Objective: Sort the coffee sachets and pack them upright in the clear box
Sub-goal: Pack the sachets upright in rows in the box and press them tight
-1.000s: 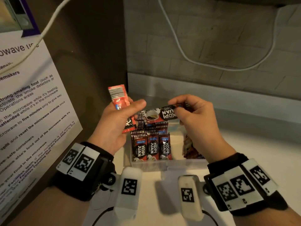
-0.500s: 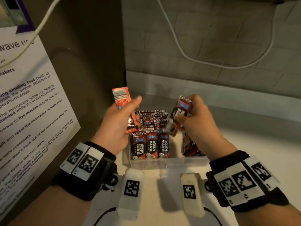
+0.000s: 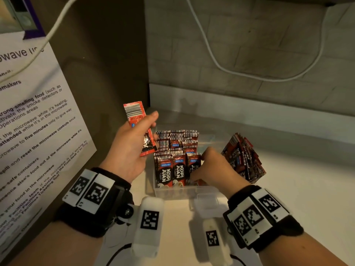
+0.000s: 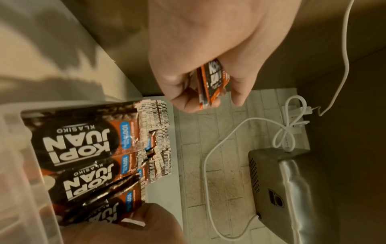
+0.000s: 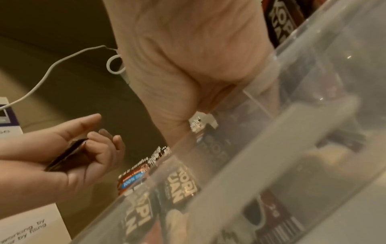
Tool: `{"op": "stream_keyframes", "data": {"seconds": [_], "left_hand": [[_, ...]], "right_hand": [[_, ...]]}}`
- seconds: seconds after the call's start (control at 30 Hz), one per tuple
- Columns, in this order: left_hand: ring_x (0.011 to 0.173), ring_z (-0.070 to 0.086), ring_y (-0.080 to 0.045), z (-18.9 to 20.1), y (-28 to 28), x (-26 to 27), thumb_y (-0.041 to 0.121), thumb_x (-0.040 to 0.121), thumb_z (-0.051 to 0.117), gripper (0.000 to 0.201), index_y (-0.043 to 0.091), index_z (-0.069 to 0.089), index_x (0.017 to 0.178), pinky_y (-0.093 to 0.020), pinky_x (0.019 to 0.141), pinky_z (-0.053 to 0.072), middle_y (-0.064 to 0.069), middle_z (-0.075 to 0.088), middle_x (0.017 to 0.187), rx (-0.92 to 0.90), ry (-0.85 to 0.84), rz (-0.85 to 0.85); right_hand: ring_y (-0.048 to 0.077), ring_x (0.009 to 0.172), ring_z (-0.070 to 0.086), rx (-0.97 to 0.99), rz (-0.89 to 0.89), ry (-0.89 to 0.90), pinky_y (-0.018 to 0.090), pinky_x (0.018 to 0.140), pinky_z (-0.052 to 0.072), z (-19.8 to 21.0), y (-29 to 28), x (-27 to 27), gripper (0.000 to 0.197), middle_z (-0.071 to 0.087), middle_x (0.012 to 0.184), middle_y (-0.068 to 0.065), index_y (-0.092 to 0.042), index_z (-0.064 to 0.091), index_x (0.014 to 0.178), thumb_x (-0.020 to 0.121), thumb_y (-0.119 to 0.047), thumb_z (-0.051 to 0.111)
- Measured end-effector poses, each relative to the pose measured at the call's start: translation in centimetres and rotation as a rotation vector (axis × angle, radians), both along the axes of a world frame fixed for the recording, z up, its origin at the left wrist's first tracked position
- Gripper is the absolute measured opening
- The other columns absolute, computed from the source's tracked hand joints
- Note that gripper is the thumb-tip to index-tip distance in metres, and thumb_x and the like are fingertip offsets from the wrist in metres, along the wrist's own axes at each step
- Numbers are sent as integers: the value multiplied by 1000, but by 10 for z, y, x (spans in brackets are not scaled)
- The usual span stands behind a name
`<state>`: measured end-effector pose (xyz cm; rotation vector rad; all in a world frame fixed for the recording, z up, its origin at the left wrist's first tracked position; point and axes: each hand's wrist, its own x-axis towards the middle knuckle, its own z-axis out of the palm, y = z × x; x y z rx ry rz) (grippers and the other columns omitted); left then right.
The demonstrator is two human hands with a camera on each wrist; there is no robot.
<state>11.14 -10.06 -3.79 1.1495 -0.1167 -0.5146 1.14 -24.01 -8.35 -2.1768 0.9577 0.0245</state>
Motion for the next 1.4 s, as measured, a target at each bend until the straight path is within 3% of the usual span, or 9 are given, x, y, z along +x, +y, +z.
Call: {"op": "stream_keyframes", "data": {"seconds": [0.1,0.2,0.33,0.47,0.6,0.77,0.9,1.1,1.4], "left_hand": [[53,56,-6,0,-1,-1,27,83,73,13,22,60,82,-23,52,45,6,62,71,2,-2,-14],[53,55,-6,-1,-1,-1,27,83,72,13,22,60,82,-23,51,46,6,61,71,2,-3,-17],[53,54,-6,-2,-1,0,26,83,72,13,22,60,81,-23,51,45,6,60,69,-1,-4,-7],[51,53,-6,-2,0,1,25,84,71,12,21,60,81,-21,49,45,7,60,65,-11,-4,-2],[51,54,-5,-4,0,0,26,84,71,13,21,59,80,-22,51,45,7,60,67,-5,-1,-1],[51,54,-5,-6,-2,-1,26,84,71,13,21,59,81,-21,48,46,6,60,68,-3,7,-14],[54,53,-6,-5,-2,1,26,84,71,13,21,59,82,-23,53,45,6,60,70,3,1,0],[51,53,-5,-7,-4,1,26,84,71,13,21,58,81,-21,48,45,6,59,69,3,4,-13],[51,52,-6,-5,-4,-1,23,85,70,13,20,58,81,-21,49,45,6,59,67,5,3,-3]], "right_hand": [[21,85,59,-77,30,38,29,64,51,-2,-2,2,39,57,100,6,-11,48,100,73,-6,75],[21,82,57,-151,30,17,29,63,48,-2,-6,7,29,55,91,3,-13,45,96,80,-5,67],[19,84,54,-119,22,-31,24,61,43,-2,-3,11,38,55,94,1,-15,43,99,76,-6,71],[25,100,58,-4,-9,-54,34,75,54,-6,1,12,54,60,107,6,-15,44,111,69,-7,77],[22,96,60,63,17,-85,24,57,47,-4,-2,16,53,63,108,4,-15,49,113,69,-3,76],[24,103,60,25,-23,-127,39,87,52,-7,-4,23,45,64,108,5,-14,53,112,73,-5,73],[24,99,62,-107,-14,-172,34,80,51,-10,-4,22,31,66,105,6,-12,57,109,80,-8,68],[26,102,61,-137,15,-106,36,86,52,-13,-2,23,27,65,106,6,-11,54,103,80,-8,67],[26,93,62,-208,2,-99,27,69,43,-15,-5,20,17,66,102,7,-12,61,102,85,-9,61]]}}
